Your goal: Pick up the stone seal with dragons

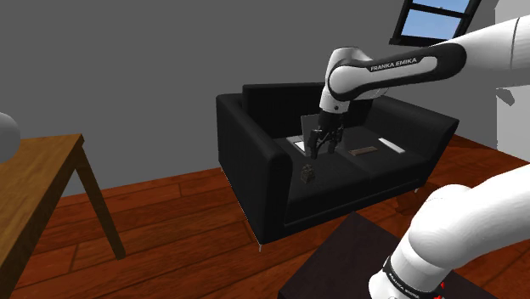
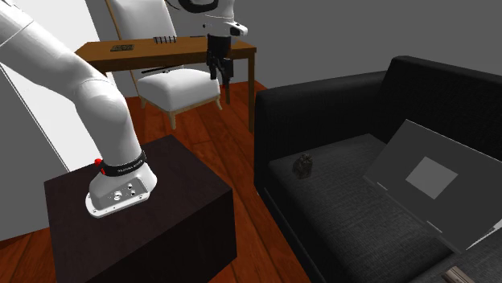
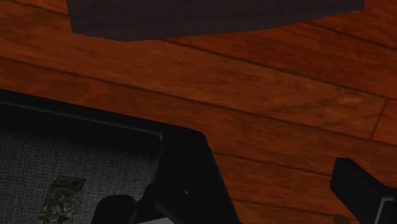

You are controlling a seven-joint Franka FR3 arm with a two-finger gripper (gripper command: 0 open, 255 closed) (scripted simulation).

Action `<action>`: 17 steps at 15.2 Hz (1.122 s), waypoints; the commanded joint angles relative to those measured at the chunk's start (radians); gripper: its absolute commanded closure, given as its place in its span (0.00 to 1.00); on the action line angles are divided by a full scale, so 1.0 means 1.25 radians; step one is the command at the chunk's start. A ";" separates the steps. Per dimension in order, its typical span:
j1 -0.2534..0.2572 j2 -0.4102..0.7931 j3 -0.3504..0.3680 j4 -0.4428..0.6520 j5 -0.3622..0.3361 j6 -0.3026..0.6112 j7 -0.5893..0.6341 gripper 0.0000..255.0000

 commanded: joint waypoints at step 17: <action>-0.062 0.500 -0.150 0.202 0.074 0.283 -0.256 0.00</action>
